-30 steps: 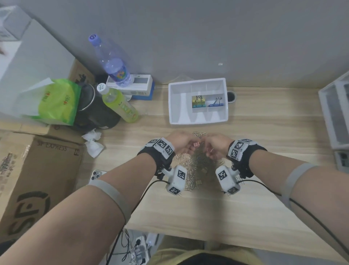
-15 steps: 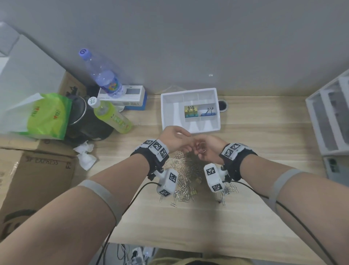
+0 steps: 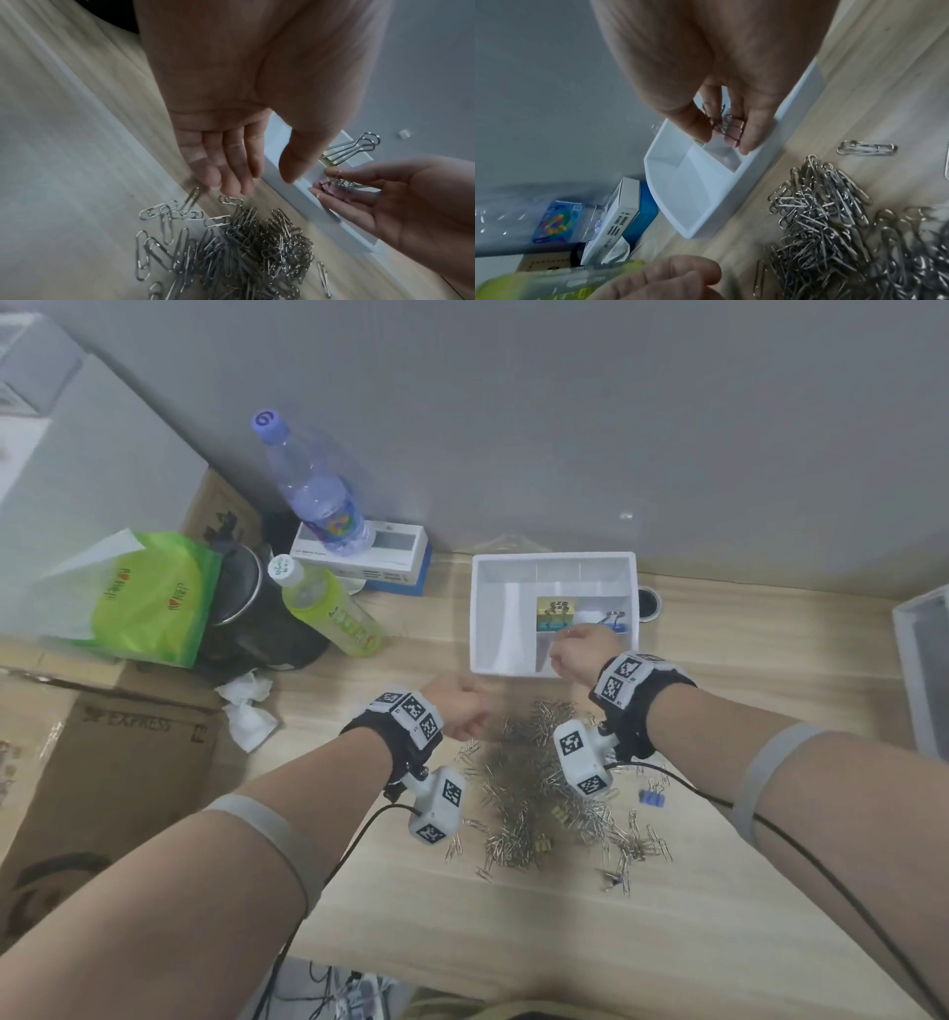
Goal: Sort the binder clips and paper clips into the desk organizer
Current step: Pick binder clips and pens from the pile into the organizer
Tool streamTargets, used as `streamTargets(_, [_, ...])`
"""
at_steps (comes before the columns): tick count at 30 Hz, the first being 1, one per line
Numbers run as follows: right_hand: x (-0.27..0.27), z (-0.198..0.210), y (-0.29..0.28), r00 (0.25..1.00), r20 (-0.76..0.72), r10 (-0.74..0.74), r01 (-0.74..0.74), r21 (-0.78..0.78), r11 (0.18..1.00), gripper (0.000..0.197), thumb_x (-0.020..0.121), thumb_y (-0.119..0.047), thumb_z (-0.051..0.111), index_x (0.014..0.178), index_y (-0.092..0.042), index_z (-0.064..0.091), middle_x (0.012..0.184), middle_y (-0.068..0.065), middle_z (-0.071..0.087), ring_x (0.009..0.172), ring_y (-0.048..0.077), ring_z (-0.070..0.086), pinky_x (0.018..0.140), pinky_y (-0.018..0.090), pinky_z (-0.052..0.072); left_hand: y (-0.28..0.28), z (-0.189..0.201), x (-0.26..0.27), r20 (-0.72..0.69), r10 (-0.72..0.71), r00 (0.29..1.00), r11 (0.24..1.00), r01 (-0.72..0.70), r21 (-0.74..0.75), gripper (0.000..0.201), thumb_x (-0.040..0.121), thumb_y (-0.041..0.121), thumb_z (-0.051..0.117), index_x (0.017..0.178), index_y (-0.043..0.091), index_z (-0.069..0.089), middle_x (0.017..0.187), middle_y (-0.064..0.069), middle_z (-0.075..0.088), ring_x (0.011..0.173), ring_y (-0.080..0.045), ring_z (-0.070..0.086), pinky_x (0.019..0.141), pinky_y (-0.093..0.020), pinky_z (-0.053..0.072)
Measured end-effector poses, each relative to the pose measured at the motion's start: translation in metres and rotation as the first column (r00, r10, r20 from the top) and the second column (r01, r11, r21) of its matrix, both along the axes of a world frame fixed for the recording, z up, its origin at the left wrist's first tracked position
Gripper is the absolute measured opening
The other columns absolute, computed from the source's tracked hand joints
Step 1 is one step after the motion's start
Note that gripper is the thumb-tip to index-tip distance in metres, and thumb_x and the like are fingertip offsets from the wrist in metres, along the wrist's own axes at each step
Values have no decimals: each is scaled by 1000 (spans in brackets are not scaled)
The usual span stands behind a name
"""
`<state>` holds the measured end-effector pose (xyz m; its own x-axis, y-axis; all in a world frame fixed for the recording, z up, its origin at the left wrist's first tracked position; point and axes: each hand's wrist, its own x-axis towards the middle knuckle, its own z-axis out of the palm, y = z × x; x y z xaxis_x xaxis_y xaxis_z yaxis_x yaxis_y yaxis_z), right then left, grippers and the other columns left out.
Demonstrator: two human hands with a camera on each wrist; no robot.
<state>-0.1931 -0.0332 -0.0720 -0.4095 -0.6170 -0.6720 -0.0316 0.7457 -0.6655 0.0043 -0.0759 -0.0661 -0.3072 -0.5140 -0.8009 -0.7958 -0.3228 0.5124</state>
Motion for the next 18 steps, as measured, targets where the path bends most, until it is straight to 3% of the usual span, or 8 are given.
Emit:
streamTargets(2, [1, -2, -2, 998, -47, 30, -29, 19, 999, 40, 84, -2, 59, 123, -7, 63, 114, 11, 65, 104, 28, 63, 88, 34, 55, 1, 1, 1, -10, -29, 1000, 1000, 29, 0, 16, 84, 28, 69, 90, 13, 67, 83, -6, 71, 70, -16, 67, 65, -27, 55])
streamTargets(4, [4, -2, -1, 994, -84, 70, -68, 28, 997, 41, 86, -8, 59, 127, -9, 61, 125, 10, 63, 106, 26, 60, 94, 35, 50, 1, 2, -1, -16, -47, 999, 999, 47, 0, 9, 86, 23, 65, 86, 14, 67, 81, -6, 70, 69, -16, 65, 70, -30, 55])
streamTargets(8, [9, 3, 3, 983, -152, 100, -97, 25, 995, 43, 88, -10, 58, 131, -9, 58, 133, 11, 59, 99, 21, 58, 82, 25, 42, 4, 0, -5, 4, -104, 995, 994, 104, -9, 15, 89, 20, 63, 95, 8, 68, 84, -7, 70, 73, -17, 67, 77, -32, 57])
streamTargets(12, [8, 11, 17, 964, -251, 90, -99, -24, 995, 38, 90, -8, 56, 128, -10, 60, 131, 8, 61, 114, 23, 58, 82, 21, 39, 13, 0, -8, 23, -205, 978, 978, 206, -22, 14, 88, 18, 64, 95, 7, 70, 81, -5, 70, 70, -14, 66, 68, -26, 56])
streamTargets(15, [3, 14, 33, 964, -260, 62, -87, -86, 992, 26, 90, -8, 56, 113, -12, 67, 118, 4, 65, 96, 17, 60, 80, 22, 42, 25, -1, -10, 51, -295, 954, 954, 297, -43, 8, 81, 19, 72, 87, 13, 71, 77, -8, 72, 69, -17, 68, 60, -23, 55])
streamTargets(18, [-6, 11, 58, 956, -244, 163, -172, -18, 985, 18, 88, -8, 57, 102, -15, 66, 101, -1, 63, 85, 15, 61, 75, 26, 48, 38, 1, -16, 71, -418, 906, 906, 421, -37, 12, 75, 24, 78, 83, 20, 70, 75, -7, 75, 67, -15, 68, 59, -25, 55])
